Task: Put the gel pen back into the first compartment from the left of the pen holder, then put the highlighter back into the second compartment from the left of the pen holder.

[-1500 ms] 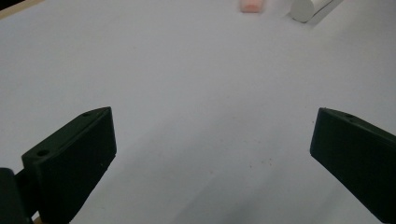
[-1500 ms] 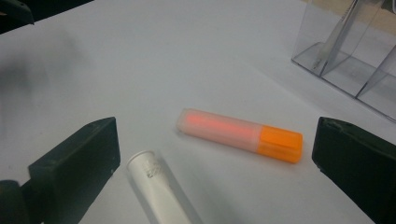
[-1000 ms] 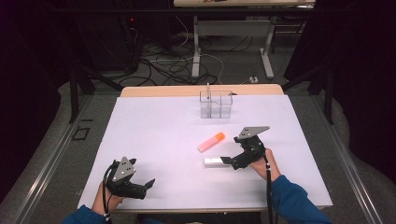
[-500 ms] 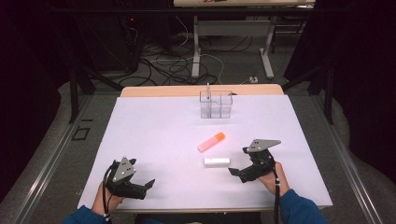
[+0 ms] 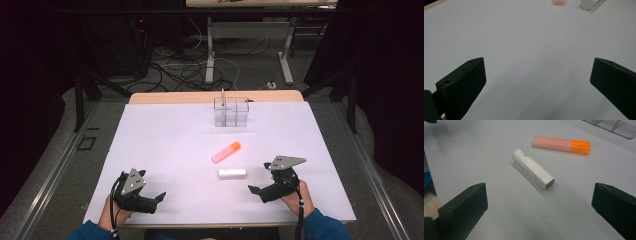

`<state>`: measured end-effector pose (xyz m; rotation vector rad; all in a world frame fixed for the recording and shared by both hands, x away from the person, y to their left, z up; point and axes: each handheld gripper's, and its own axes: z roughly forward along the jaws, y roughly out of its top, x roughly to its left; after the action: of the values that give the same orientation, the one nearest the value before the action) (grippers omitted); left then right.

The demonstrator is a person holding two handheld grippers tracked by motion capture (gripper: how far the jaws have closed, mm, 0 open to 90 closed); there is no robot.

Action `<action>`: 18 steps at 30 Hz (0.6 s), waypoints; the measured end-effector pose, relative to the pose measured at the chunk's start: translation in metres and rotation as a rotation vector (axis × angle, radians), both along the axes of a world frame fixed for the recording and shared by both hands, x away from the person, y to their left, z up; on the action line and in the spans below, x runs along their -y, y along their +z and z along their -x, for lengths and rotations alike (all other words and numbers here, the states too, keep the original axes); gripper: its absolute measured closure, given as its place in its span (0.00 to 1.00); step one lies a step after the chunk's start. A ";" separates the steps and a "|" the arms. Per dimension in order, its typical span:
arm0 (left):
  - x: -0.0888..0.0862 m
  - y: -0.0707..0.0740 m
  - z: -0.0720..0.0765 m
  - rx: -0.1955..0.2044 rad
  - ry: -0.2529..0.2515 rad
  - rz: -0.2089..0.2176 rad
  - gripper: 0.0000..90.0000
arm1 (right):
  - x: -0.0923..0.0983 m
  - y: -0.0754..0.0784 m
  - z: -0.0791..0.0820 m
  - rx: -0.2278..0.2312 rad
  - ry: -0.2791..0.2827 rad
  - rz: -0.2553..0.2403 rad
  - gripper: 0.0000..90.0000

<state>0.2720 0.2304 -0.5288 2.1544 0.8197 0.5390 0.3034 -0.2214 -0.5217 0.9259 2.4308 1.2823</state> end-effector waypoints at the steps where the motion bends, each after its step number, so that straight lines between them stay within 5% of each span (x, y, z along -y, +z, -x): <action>1: 0.000 0.000 0.000 -0.001 0.000 0.001 0.00 | 0.001 0.000 0.000 -0.005 0.007 0.009 0.00; 18: 0.004 0.002 -0.002 0.004 -0.003 -0.002 0.00 | 0.008 -0.004 0.010 -0.009 -0.023 -0.012 0.00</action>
<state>0.2741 0.2265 -0.5263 2.1558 0.8136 0.5428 0.2930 -0.2293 -0.5253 0.9619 2.4143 1.2895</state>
